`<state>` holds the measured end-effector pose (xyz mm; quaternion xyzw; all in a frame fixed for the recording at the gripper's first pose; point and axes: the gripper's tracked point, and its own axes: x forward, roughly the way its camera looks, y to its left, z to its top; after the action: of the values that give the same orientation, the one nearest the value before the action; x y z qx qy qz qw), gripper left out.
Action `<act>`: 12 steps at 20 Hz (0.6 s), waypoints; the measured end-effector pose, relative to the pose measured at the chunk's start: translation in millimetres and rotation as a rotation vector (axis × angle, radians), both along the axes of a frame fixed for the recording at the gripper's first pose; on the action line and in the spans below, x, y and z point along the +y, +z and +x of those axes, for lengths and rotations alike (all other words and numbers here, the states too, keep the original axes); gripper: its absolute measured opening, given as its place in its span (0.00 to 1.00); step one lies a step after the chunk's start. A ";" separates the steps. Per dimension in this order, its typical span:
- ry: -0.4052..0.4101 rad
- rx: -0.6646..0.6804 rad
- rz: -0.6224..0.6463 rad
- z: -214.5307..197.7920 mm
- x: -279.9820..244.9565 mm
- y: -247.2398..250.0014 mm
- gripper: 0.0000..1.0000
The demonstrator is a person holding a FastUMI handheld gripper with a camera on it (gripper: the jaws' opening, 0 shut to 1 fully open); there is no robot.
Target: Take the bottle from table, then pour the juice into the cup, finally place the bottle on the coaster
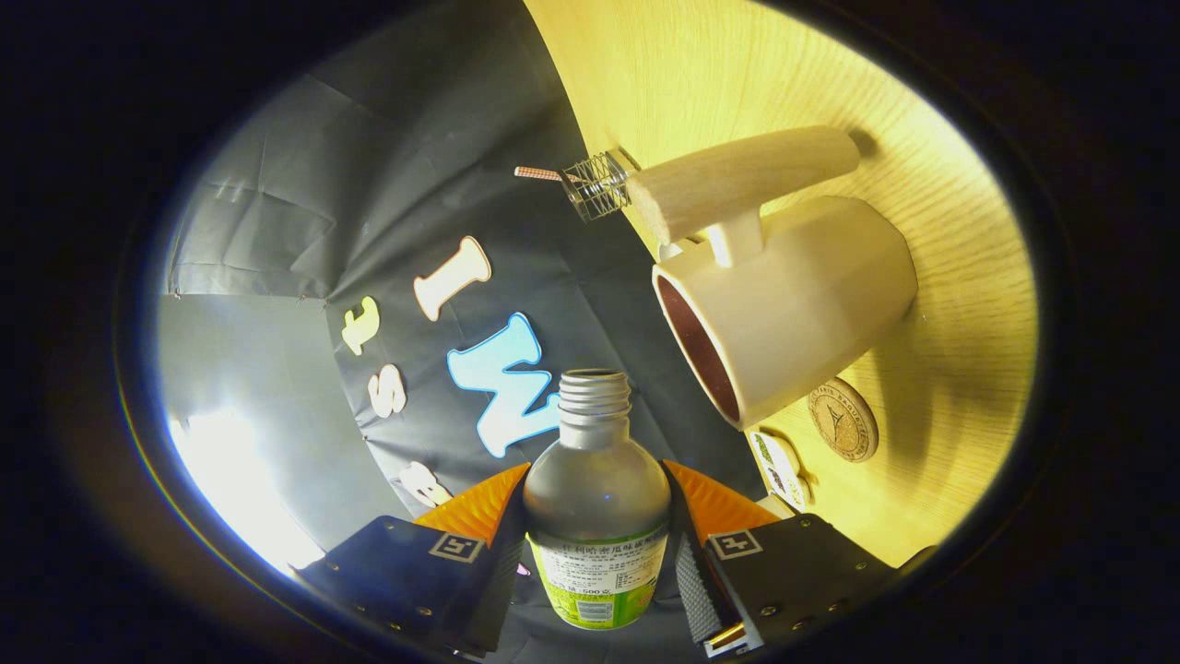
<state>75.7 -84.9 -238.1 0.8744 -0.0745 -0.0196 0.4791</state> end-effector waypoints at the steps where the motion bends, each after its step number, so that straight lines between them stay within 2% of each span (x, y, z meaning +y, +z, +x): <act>1: 0.001 0.001 -0.010 0.3 -1.1 0.3 0.73; 5: 0.009 0.018 -0.065 0.4 -3.2 -4.0 0.74; 12: 0.029 0.081 -0.285 -2.7 -6.3 -13.9 0.74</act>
<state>73.0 -91.1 -252.1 0.7970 -0.0446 -0.0375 0.6012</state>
